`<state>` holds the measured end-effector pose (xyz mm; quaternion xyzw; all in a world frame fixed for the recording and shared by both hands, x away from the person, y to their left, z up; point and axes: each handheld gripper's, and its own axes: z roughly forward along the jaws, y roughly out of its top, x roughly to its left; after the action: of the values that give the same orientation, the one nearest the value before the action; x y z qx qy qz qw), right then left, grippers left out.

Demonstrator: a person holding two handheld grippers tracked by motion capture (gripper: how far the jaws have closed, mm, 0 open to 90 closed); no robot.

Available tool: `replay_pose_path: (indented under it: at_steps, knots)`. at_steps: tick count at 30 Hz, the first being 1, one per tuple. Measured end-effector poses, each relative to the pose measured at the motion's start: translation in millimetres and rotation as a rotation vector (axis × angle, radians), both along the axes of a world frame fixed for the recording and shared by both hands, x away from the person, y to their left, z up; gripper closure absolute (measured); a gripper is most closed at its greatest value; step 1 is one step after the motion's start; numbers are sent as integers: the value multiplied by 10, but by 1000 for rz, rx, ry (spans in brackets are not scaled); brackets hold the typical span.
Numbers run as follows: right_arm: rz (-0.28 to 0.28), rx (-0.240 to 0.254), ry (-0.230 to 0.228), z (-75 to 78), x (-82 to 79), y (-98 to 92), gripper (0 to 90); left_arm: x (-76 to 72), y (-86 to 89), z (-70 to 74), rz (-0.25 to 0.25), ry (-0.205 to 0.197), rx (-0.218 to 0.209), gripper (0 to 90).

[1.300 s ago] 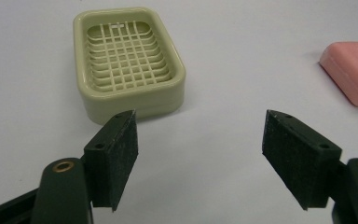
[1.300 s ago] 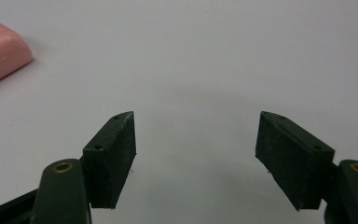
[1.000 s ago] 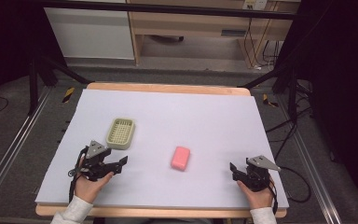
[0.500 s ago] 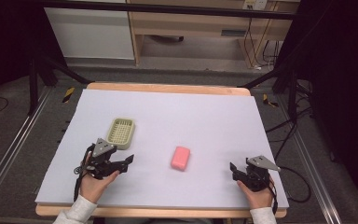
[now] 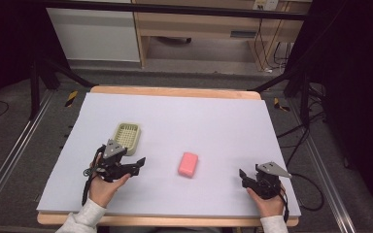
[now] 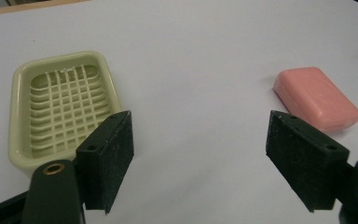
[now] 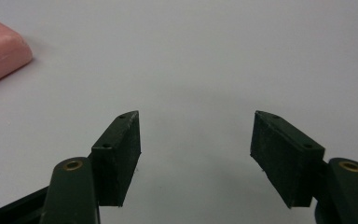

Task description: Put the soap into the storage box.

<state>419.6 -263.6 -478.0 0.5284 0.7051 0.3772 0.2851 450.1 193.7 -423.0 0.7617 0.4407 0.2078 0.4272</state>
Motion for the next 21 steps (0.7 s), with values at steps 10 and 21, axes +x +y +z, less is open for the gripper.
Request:
replay_pose_path:
  at_steps: [10,21]
  knots:
    - [-1,3,4,-4,0,0,338,59,-220,41,-33,0,1,230]
    - [2,6,5,-6,1,-2,347,122,-426,18,-52,10,3,230]
